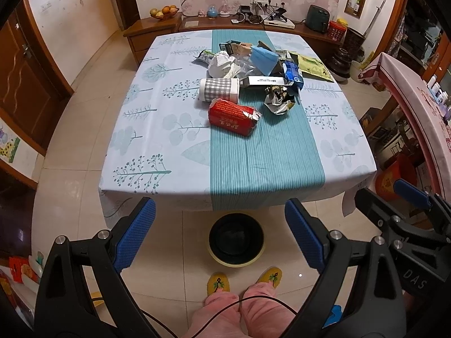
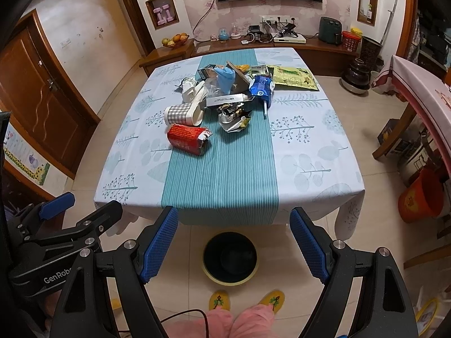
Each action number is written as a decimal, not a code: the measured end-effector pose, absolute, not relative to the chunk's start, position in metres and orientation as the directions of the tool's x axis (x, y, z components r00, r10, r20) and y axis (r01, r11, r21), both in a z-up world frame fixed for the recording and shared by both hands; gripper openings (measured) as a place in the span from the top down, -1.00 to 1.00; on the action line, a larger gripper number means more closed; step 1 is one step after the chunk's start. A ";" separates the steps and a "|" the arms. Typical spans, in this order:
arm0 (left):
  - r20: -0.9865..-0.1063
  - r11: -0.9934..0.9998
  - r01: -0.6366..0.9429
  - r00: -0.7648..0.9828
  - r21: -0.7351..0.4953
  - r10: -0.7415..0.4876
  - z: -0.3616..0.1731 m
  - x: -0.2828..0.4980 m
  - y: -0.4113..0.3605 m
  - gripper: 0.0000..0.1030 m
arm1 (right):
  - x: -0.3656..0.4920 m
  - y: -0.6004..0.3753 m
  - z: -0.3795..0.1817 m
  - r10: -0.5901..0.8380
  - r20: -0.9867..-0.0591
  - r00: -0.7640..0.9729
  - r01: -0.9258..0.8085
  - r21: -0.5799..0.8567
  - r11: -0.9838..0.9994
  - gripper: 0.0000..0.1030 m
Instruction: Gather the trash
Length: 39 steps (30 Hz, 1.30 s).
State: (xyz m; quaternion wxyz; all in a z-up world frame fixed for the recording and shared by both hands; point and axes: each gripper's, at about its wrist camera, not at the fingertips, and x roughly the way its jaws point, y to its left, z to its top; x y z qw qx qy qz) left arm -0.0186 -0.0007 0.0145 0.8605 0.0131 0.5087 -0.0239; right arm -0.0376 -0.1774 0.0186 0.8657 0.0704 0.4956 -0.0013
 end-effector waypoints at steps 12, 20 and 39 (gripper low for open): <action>-0.870 0.996 0.091 0.491 -0.006 -0.050 0.019 -0.015 0.009 -0.78 | -0.037 -0.170 0.023 0.061 -0.853 0.519 0.092 0.127 0.988 -0.62; -0.859 0.993 0.115 0.510 0.010 -0.050 0.026 -0.002 0.016 -0.78 | -0.022 -0.161 0.036 0.034 -0.832 0.554 0.122 0.122 0.985 -0.62; -0.903 0.981 0.046 0.385 -0.187 -0.190 0.005 0.118 0.045 -0.78 | 0.106 -0.195 0.019 0.112 -0.828 0.550 0.094 0.195 0.976 -0.62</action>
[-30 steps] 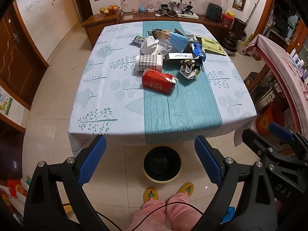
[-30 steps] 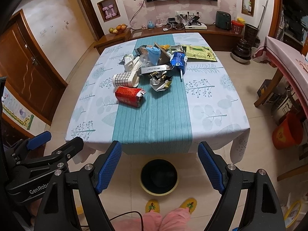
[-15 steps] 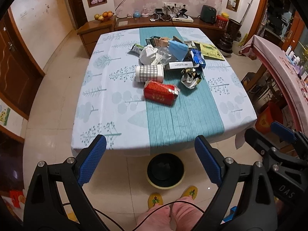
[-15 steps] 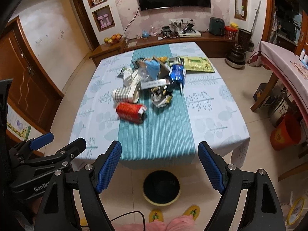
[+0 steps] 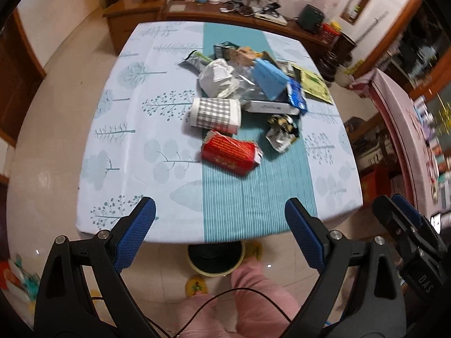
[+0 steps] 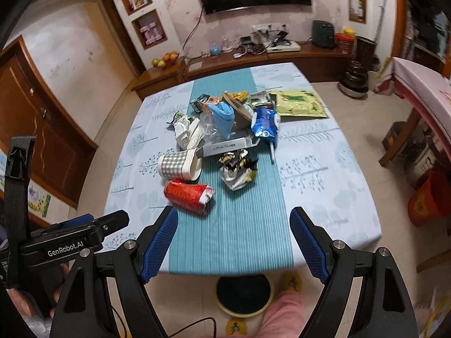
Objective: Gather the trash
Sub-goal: 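Grasp the red wrapper with the left tool while the right tool grasps the black-gold foil wrapper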
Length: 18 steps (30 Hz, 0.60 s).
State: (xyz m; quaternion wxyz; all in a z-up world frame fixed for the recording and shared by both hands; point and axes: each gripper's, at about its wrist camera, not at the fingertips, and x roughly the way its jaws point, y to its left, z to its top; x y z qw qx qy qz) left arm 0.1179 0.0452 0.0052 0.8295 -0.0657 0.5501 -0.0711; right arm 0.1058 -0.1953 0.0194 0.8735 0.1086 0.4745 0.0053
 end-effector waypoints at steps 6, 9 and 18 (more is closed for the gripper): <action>-0.931 0.983 -0.079 0.340 -0.165 -0.129 -0.026 0.158 0.040 -0.78 | 0.186 -0.221 -0.029 0.207 -0.872 0.443 0.027 0.244 0.970 -0.62; -0.947 0.976 -0.157 0.305 -0.151 -0.098 -0.045 0.179 0.034 -0.78 | 0.222 -0.230 -0.057 0.238 -0.891 0.386 -0.013 0.252 0.968 -0.62; -0.984 0.936 -0.339 0.175 -0.095 -0.037 -0.115 0.226 0.011 -0.78 | 0.295 -0.223 -0.123 0.324 -0.914 0.245 -0.120 0.303 0.945 -0.62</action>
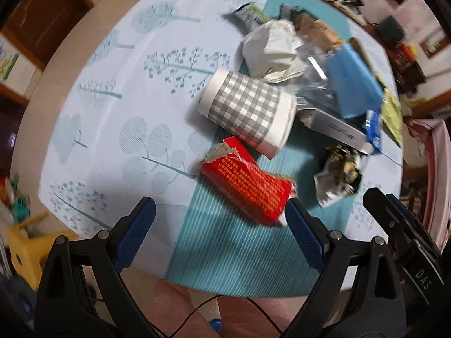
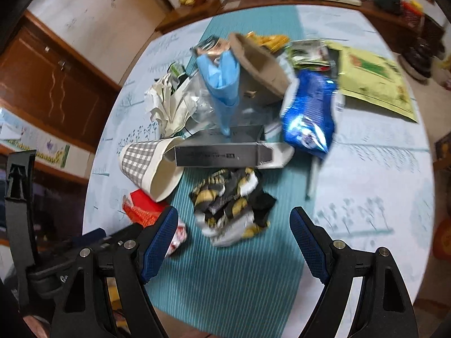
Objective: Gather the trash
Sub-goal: 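Grasp the red wrapper with the left tool while the right tool grasps the black-gold foil wrapper, then carry both wrappers over the black bin and open both tools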
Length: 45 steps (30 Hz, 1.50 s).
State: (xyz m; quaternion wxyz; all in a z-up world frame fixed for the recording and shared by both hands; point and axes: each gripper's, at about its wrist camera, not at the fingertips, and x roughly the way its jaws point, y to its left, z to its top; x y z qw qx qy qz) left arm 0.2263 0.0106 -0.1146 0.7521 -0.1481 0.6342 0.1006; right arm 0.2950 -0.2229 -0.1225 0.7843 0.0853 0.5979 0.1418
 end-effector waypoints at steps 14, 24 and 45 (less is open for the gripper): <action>-0.996 0.860 -0.501 0.062 -0.092 -0.071 -0.176 0.239 0.015 -0.25 | 0.312 -0.196 -0.173 0.339 -0.928 0.157 -0.232 0.299 0.926 -0.28; -0.992 0.886 -0.448 0.085 -0.119 -0.090 -0.176 0.200 0.026 0.26 | 0.272 -0.209 -0.149 0.400 -0.902 0.161 -0.206 0.366 0.908 -0.12; -0.941 0.987 0.123 0.309 -0.105 -0.138 -0.034 0.116 0.056 0.29 | 0.043 -0.149 -0.053 0.236 -0.846 0.478 0.090 0.314 0.945 -0.10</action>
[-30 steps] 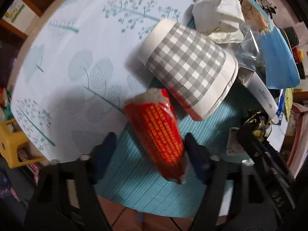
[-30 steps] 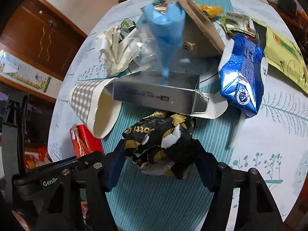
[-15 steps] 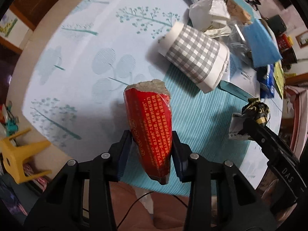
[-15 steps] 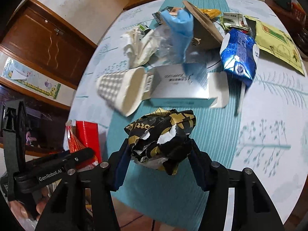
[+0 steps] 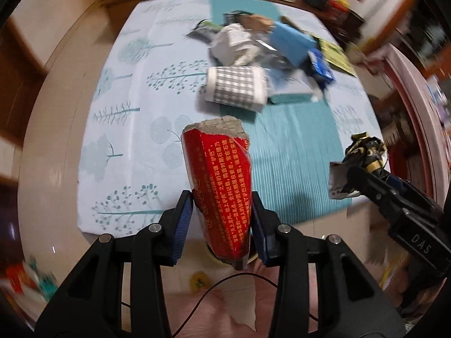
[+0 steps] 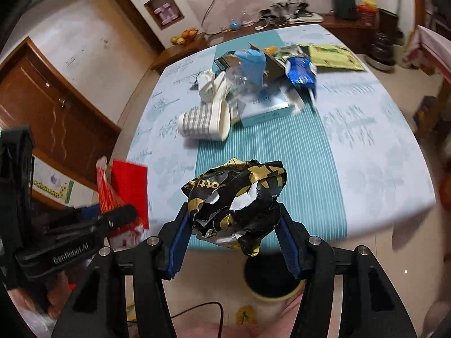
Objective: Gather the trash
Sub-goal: 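Carry both wrappers over the black bin and open both tools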
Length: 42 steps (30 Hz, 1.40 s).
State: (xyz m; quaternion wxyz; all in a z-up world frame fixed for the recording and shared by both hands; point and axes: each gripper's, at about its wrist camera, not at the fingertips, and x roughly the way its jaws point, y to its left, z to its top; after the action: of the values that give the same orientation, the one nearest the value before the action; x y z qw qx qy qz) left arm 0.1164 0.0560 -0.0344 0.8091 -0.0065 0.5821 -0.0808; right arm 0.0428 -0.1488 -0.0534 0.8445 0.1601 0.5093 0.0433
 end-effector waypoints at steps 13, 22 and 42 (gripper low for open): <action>-0.944 0.932 0.333 0.240 -0.141 -0.228 -0.057 0.006 0.038 0.29 | -0.087 -0.148 -0.088 0.209 -0.891 0.403 0.174 0.299 0.938 -0.11; -0.957 0.937 0.335 0.224 -0.104 -0.186 -0.101 -0.042 0.002 0.29 | -0.106 -0.174 -0.184 0.277 -0.907 0.319 0.214 0.353 0.911 -0.12; -0.988 0.968 0.243 0.118 -0.069 -0.100 -0.342 -0.028 -0.007 -0.17 | -0.089 -0.170 -0.426 0.264 -0.944 0.197 0.315 0.316 0.895 -0.17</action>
State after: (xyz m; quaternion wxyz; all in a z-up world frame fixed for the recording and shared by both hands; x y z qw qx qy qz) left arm -0.0276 -0.0069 -0.3425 0.7458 0.0549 0.6539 -0.1150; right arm -0.0889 -0.1700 -0.4259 0.7392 0.2286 0.6332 -0.0173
